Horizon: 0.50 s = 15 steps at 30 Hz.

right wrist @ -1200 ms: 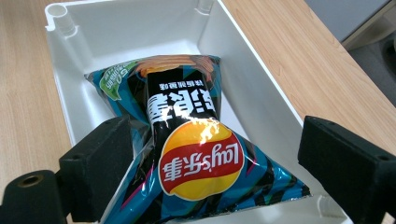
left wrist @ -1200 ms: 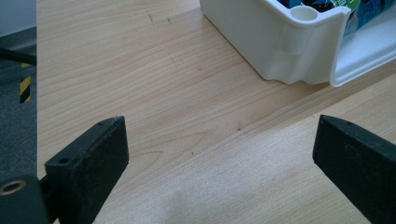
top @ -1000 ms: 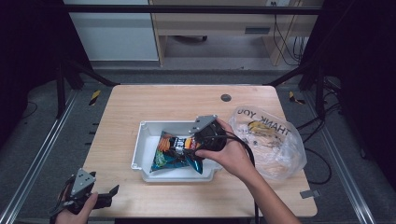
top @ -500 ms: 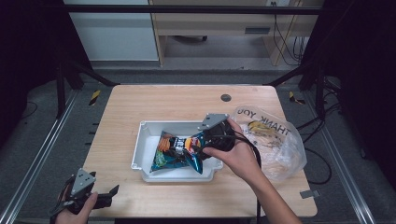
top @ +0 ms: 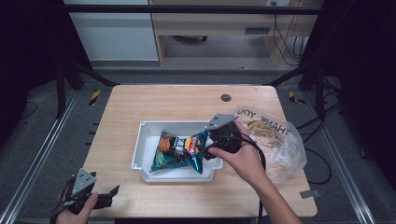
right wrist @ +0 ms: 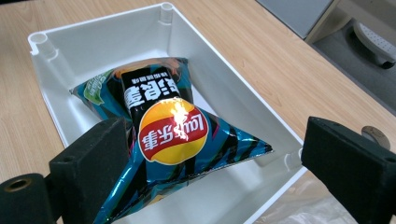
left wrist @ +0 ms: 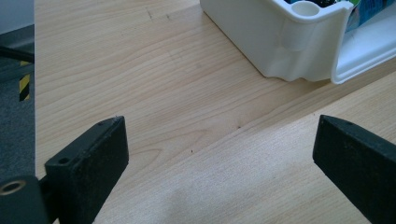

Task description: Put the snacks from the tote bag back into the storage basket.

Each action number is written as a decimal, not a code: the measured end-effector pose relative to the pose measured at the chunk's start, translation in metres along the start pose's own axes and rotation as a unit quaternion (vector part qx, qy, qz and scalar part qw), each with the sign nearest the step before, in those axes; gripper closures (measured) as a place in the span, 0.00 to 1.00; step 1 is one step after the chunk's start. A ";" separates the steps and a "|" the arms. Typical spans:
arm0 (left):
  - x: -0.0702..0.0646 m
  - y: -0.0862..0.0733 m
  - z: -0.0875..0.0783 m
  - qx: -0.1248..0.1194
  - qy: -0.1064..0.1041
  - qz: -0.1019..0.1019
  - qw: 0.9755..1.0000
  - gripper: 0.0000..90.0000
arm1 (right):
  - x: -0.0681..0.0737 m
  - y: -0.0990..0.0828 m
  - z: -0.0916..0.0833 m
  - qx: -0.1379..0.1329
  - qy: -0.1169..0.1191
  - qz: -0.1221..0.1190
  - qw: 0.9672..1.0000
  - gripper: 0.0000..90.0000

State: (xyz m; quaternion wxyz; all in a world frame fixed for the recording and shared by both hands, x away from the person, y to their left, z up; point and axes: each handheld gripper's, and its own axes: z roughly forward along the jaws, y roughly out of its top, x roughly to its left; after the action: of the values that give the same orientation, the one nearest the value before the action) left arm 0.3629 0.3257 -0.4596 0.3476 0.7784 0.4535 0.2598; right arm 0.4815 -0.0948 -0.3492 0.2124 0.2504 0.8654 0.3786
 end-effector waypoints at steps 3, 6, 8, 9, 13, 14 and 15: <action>0.000 0.000 0.000 -0.001 0.001 -0.001 1.000 0.03 | 0.000 0.001 -0.006 -0.007 -0.006 0.002 1.000 0.08; 0.000 0.000 0.000 0.000 0.000 0.000 1.000 0.03 | 0.000 0.002 -0.011 -0.014 -0.010 0.003 1.000 0.08; 0.000 0.000 0.000 0.002 -0.001 0.001 1.000 0.03 | 0.000 0.002 -0.015 -0.017 -0.014 0.005 1.000 0.08; 0.000 0.000 0.000 0.002 -0.001 0.001 1.000 0.03 | 0.000 0.002 -0.017 -0.017 -0.015 0.007 1.000 0.08; 0.000 0.000 0.000 0.000 0.000 0.000 1.000 0.03 | -0.001 0.000 -0.023 -0.020 -0.021 0.011 1.000 0.07; 0.000 0.000 0.000 0.000 0.000 0.000 1.000 0.03 | -0.002 -0.001 -0.024 -0.022 -0.023 0.013 0.999 0.07; 0.000 0.000 0.000 0.000 0.000 0.000 1.000 0.03 | -0.002 -0.001 -0.025 -0.024 -0.025 0.015 0.999 0.07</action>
State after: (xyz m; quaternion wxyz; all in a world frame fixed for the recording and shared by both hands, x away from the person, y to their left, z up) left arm 0.3630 0.3258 -0.4600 0.3473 0.7783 0.4540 0.2598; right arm 0.4685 -0.1106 -0.3341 0.2340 0.2674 0.8467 0.3961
